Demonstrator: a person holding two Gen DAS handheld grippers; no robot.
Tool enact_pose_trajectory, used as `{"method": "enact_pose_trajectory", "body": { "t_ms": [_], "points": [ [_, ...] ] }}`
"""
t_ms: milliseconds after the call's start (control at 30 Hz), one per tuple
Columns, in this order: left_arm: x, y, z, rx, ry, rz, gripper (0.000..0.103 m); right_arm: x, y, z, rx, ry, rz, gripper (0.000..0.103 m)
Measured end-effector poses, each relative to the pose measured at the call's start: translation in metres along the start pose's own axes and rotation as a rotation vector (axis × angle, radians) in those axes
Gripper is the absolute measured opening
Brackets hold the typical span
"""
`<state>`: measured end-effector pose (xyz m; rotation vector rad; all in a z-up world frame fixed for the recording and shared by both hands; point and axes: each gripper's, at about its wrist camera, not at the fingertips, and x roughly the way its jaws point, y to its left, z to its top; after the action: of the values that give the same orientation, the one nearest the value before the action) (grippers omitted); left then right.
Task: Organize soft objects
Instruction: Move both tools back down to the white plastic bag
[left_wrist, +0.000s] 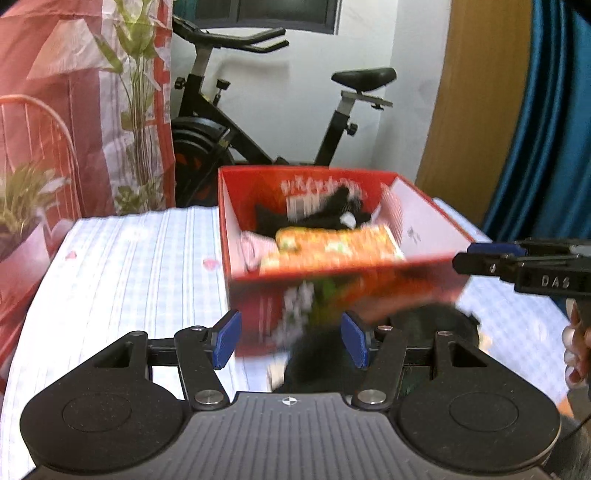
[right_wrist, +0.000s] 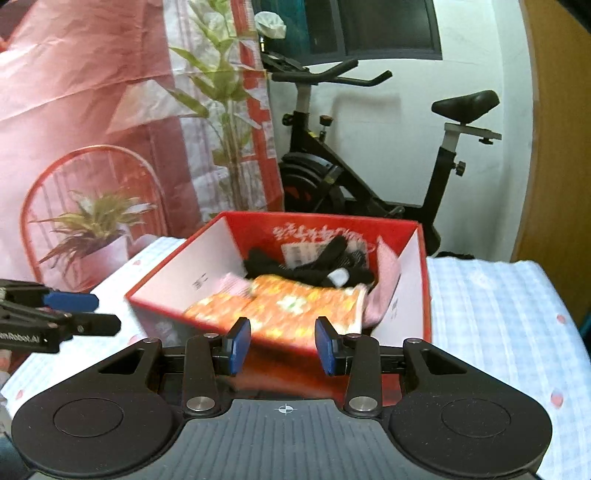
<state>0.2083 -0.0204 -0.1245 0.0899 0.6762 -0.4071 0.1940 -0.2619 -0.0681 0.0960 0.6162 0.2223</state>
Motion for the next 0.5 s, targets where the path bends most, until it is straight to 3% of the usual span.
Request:
{"method": "enact_pose_trajectory", "body": {
  "t_ms": [233, 500],
  "points": [
    [-0.014, -0.002, -0.049, 0.021, 0.048, -0.024, 0.062, -0.028, 0.029, -0.057, 0.046, 0.040, 0.047, 0.036],
    [-0.017, -0.004, -0.089, 0.010, 0.087, -0.059, 0.062, -0.034, 0.050, -0.124, 0.133, 0.208, 0.069, 0.036]
  ]
}}
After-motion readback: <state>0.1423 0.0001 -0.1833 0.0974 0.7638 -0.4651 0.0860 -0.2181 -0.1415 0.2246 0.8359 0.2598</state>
